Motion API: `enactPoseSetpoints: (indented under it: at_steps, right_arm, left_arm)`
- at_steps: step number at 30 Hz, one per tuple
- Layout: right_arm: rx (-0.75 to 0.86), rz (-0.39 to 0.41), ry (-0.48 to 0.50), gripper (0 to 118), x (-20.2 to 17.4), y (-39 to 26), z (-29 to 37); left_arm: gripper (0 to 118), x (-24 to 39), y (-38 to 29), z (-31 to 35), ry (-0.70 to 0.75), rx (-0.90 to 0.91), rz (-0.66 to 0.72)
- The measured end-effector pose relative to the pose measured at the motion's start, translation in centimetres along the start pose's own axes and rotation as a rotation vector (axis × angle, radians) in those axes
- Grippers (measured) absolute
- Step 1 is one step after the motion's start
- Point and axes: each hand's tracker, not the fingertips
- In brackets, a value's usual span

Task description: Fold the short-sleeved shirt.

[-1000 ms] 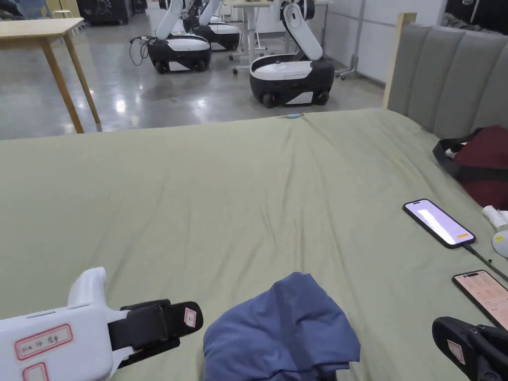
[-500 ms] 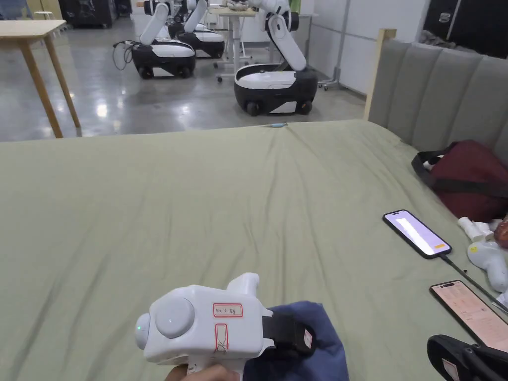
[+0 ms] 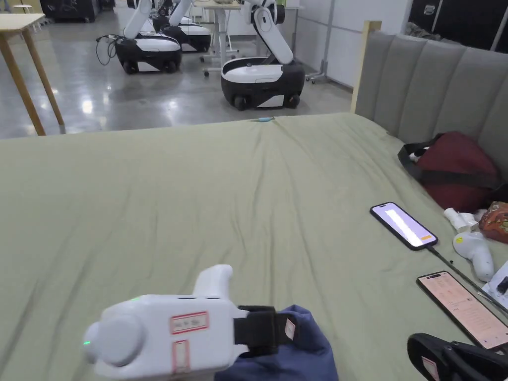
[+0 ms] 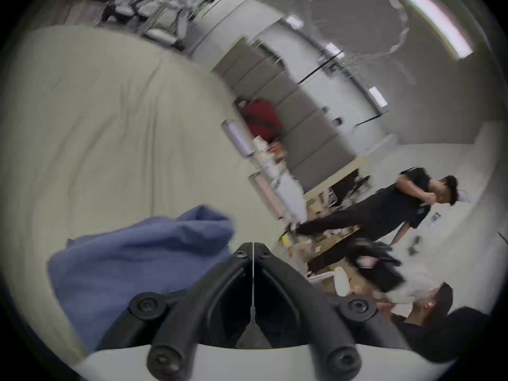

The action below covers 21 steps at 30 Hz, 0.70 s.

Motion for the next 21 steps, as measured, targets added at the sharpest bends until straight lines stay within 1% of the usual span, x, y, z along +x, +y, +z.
enactPoseSetpoints:
  at_steps: [1,2,3,5,7,9,11,13,15,18,19,20,21]
  right_arm:
    - [0.012,-0.012,0.025,1,-0.5,0.3,-0.6]
    - [0.013,-0.02,0.052,1,-0.8,0.6,-1.2]
    - [0.002,-0.028,0.093,1,-1.4,1.0,-2.3]
    - [-0.032,-0.019,0.124,1,-2.4,1.6,-4.7]
    - [-0.139,-0.032,0.149,1,-3.0,2.0,-8.2]
    - [-0.202,-0.06,0.177,1,-3.2,1.3,-11.4]
    - [-0.261,-0.116,0.214,1,-2.9,0.3,-14.4]
    - [-0.312,-0.175,0.175,1,-2.6,-1.3,-17.1]
    - [-0.322,-0.19,0.152,1,-2.1,-2.4,-18.5]
    - [-0.324,-0.289,0.191,1,-1.1,-3.5,-18.9]
    - [-0.325,-0.322,0.209,1,-0.8,-3.7,-18.9]
    - [-0.324,-0.338,0.212,1,-0.7,-3.7,-18.6]
    - [-0.324,-0.342,0.212,1,-0.5,-3.8,-18.6]
  left_arm:
    - [0,0.7,-0.1,2.2,-0.032,0.051,-0.019]
    - [0,1.0,-0.3,4.1,-0.033,0.091,-0.031]
    - [0,1.1,-0.8,6.3,-0.017,0.144,-0.042]
    - [0,0.7,-1.7,9.6,0.028,0.198,-0.052]
    - [0,-0.3,-3.0,12.5,0.11,0.237,-0.057]
    - [0,-1.3,-4.2,14.3,0.157,0.232,-0.028]
    - [0,-1.9,-5.6,15.1,0.163,0.244,0.006]
    - [0,-2.6,-6.8,15.7,0.167,0.251,0.035]
    - [0,-3.2,-7.6,15.6,0.177,0.251,0.06]
    - [1,-4.1,-8.2,14.6,0.144,0.242,0.094]
    - [11,-4.5,-8.3,14.1,0.103,0.228,0.11]
    - [11,-4.8,-8.3,13.6,0.094,0.215,0.127]
    - [15,-5.1,-8.2,12.9,0.109,0.212,0.143]
